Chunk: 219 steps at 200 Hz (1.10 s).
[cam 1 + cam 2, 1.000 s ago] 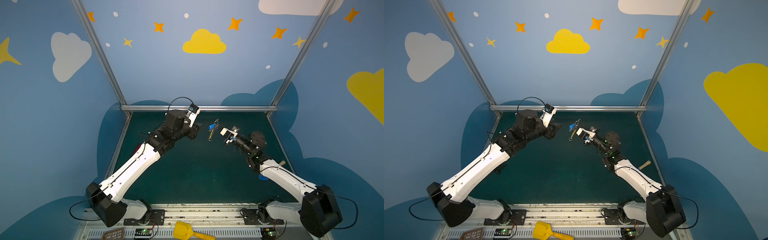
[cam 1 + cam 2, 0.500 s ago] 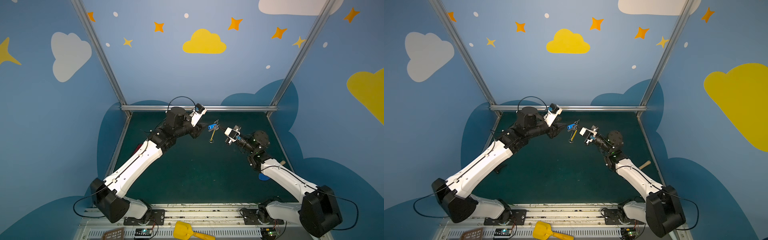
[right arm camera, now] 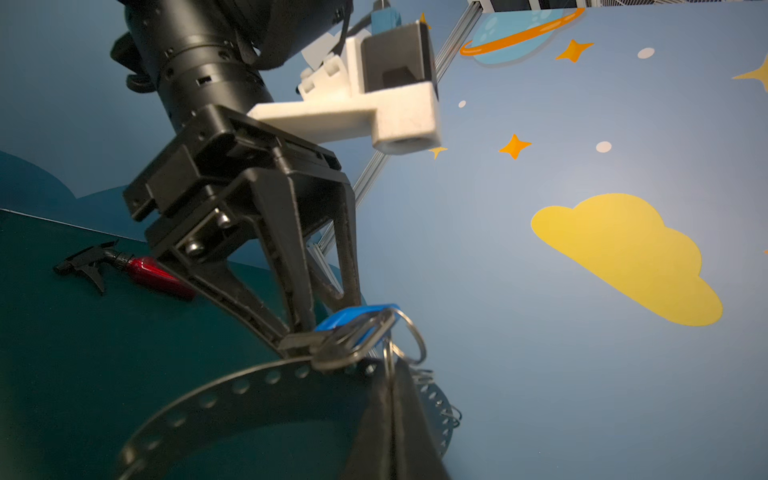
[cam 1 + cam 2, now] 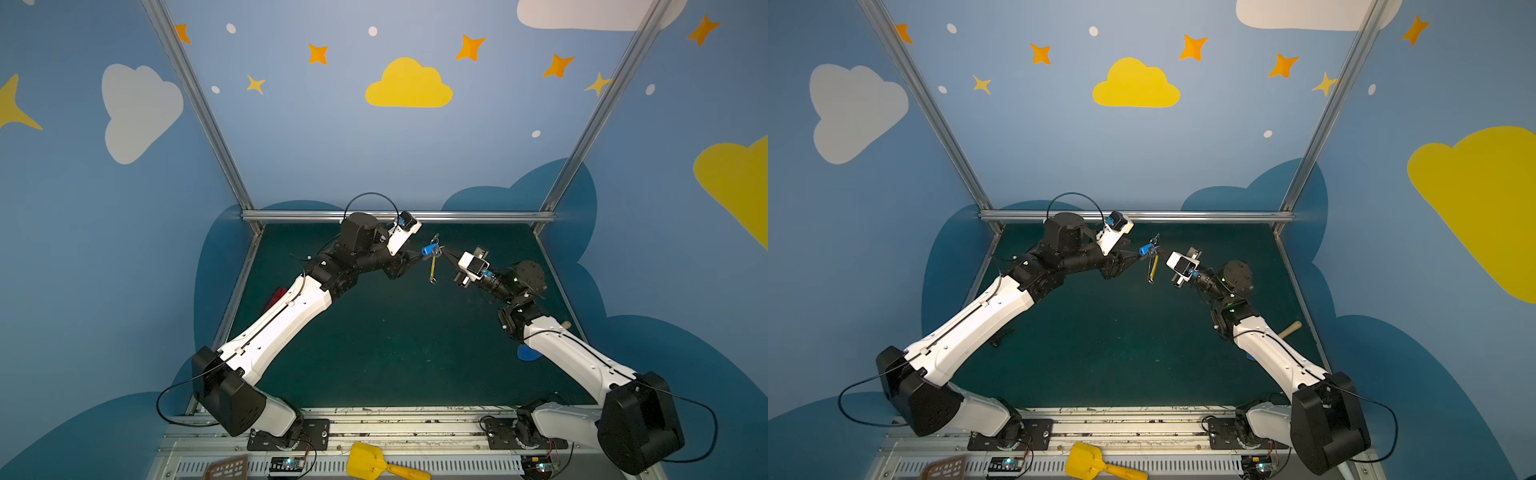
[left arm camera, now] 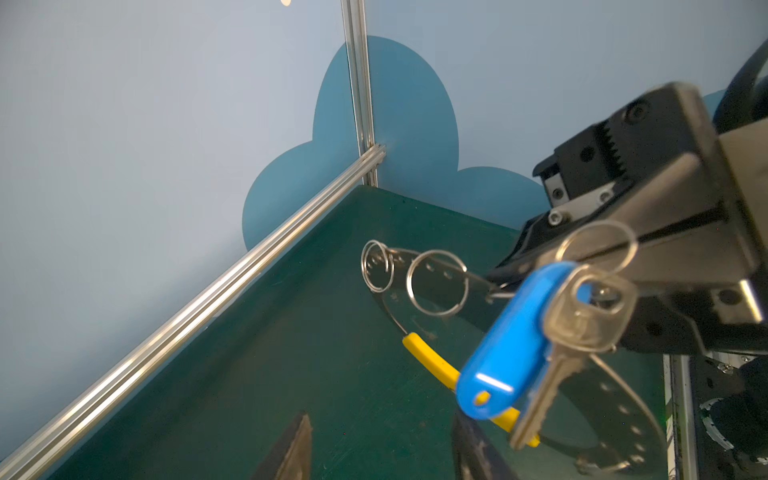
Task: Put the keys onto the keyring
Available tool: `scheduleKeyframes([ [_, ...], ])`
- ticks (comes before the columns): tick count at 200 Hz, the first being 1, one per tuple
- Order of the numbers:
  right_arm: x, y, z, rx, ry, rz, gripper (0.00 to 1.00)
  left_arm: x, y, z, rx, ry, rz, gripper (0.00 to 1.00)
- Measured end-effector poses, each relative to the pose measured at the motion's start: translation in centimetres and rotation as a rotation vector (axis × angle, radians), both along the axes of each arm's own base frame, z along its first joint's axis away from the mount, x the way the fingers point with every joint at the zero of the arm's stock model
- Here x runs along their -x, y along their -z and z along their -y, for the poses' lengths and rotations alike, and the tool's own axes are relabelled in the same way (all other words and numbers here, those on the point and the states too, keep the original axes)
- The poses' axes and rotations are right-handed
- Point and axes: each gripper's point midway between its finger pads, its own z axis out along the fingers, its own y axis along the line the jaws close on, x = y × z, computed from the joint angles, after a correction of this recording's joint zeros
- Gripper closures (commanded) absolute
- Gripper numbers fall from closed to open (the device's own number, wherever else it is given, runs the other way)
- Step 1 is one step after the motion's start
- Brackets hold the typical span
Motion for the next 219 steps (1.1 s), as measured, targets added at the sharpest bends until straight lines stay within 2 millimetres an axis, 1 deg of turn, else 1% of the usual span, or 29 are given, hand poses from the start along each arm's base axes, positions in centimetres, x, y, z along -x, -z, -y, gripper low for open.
scheduleKeyframes([
  [25, 0.2, -0.2, 0.1, -0.008, -0.016, -0.001, 1.00, 0.3, 1.2, 0.2, -0.012, 0.023, -0.010, 0.44],
  [54, 0.2, -0.2, 0.2, -0.011, -0.023, -0.006, 1.00, 1.0, 1.1, 0.5, 0.014, 0.063, 0.011, 0.43],
  [75, 0.3, -0.2, 0.2, -0.015, -0.029, -0.015, 1.00, 1.9, 0.3, 0.5, 0.035, 0.092, 0.053, 0.44],
  [103, 0.2, -0.3, 0.3, -0.022, -0.033, -0.016, 1.00, 3.4, -1.9, 1.1, 0.063, 0.140, 0.139, 0.45],
  [121, 0.1, -0.3, 0.3, -0.026, -0.037, -0.021, 1.00, 4.2, -2.7, 1.6, 0.068, 0.172, 0.182, 0.45],
  [165, -0.1, -0.1, 0.1, -0.032, -0.041, -0.032, 1.00, 5.9, -3.1, 2.9, 0.062, 0.254, 0.230, 0.45],
  [196, -0.1, -0.1, 0.2, -0.036, -0.042, -0.032, 1.00, 6.9, -3.2, 3.4, 0.061, 0.310, 0.233, 0.45],
  [219, -0.1, -0.2, 0.2, -0.038, -0.042, -0.031, 1.00, 7.8, -3.8, 3.6, 0.066, 0.349, 0.228, 0.44],
])
